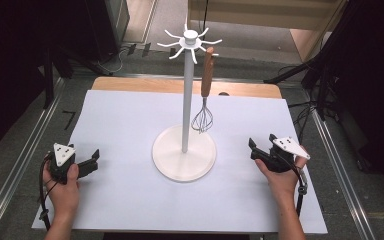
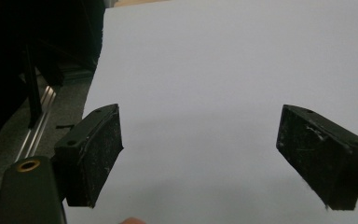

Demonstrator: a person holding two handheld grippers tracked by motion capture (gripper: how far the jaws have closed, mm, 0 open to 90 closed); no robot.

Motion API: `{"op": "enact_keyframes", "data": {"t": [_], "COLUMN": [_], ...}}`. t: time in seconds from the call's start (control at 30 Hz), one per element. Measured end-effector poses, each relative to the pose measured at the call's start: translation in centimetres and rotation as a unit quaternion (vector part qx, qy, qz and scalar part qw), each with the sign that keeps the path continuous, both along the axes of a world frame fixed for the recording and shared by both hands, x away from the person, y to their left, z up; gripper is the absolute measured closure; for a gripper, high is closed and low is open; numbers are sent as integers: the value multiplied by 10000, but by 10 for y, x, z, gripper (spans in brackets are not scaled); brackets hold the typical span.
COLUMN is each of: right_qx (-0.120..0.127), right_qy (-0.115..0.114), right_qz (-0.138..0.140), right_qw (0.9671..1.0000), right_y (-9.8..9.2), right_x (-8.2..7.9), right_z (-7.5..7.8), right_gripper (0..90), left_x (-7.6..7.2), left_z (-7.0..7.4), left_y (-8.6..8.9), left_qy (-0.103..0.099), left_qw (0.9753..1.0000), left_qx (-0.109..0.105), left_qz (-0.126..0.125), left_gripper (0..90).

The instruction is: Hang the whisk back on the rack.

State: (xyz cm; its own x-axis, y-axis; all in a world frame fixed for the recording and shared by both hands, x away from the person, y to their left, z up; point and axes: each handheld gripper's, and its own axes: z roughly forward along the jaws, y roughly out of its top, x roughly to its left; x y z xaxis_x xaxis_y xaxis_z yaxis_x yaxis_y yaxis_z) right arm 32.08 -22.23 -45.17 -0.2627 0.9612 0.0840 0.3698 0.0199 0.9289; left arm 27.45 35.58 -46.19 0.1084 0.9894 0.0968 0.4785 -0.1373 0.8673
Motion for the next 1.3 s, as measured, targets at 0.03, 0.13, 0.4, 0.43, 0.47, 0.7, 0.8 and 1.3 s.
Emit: {"op": "enact_keyframes", "data": {"t": [0.03, 0.13, 0.4, 0.43, 0.47, 0.7, 0.8, 1.3], "right_qx": [0, -32, 12, 51, 58, 72, 75, 128], "right_qy": [21, 89, 198, 210, 216, 302, 318, 355], "right_qz": [-12, -57, -173, -217, -230, -268, -286, -428], "right_qw": [10000, 9999, 9997, 9995, 9995, 9992, 9991, 9984], "right_y": [-1, -4, -16, -19, -20, -27, -28, -47], "right_x": [0, 0, -6, -7, -8, -12, -15, -29], "right_z": [-2, -5, -15, -17, -18, -23, -26, -33], "right_gripper": [239, 240, 244, 247, 247, 247, 247, 242], "left_x": [0, 0, 0, 0, 0, 0, 0, 0], "left_z": [0, 0, 0, 0, 0, 0, 0, 0], "left_y": [0, 0, 0, 0, 0, 0, 0, 0], "left_qy": [0, -1, -9, 0, -4, 2, -5, -6], "left_qw": [10000, 10000, 10000, 10000, 10000, 10000, 10000, 10000], "left_qx": [0, -1, -13, -15, -18, -2, -6, -21], "left_qz": [0, -3, -2, 4, 4, -4, -5, -7], "left_gripper": [151, 150, 150, 150, 151, 150, 151, 151]}}
